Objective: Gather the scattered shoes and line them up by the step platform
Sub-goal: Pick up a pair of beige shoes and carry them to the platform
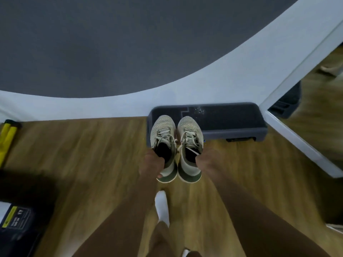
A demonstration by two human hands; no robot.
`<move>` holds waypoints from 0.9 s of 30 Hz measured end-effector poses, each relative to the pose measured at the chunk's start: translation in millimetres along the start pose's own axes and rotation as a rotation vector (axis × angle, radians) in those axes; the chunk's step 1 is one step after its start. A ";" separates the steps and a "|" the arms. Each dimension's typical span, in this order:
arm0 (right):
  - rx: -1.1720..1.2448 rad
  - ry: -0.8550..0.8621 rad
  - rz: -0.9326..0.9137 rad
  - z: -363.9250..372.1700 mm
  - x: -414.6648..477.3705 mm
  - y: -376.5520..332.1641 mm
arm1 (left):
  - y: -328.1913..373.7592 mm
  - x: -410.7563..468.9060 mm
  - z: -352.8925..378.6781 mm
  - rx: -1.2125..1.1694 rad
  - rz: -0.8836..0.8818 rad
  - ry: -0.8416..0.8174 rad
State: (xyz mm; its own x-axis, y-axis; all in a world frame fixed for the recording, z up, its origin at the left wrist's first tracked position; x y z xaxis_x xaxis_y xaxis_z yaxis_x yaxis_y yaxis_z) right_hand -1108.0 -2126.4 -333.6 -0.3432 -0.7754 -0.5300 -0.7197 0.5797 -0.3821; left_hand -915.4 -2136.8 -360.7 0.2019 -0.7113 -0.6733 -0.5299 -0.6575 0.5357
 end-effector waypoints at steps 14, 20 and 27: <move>-0.027 -0.065 0.024 112.8 327.1 -65.9 | 40.4 329.7 47.6 -0.055 -0.116 0.050; -0.049 -0.058 -0.007 166.7 457.2 -75.0 | 39.5 469.5 92.8 -0.116 -0.074 0.107; -0.059 -0.058 -0.004 219.4 534.6 -76.7 | 25.2 548.3 122.0 -0.140 -0.069 0.136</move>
State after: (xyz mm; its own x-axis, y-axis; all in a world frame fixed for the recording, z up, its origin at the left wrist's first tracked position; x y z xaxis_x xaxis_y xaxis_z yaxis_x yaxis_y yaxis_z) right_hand -1103.9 -2530.5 -753.9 -0.3057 -0.7609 -0.5723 -0.7560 0.5594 -0.3399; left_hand -918.5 -2513.0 -778.6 0.3477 -0.6843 -0.6410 -0.3935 -0.7270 0.5627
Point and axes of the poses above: each hand's wrist, its own x-axis towards the middle knuckle, its own z-axis out of the palm, y = z × x, the point moved 3 cm from there along x, towards the middle knuckle, and after that the axes turned 2 degrees about -x, right-handed, at the moved point
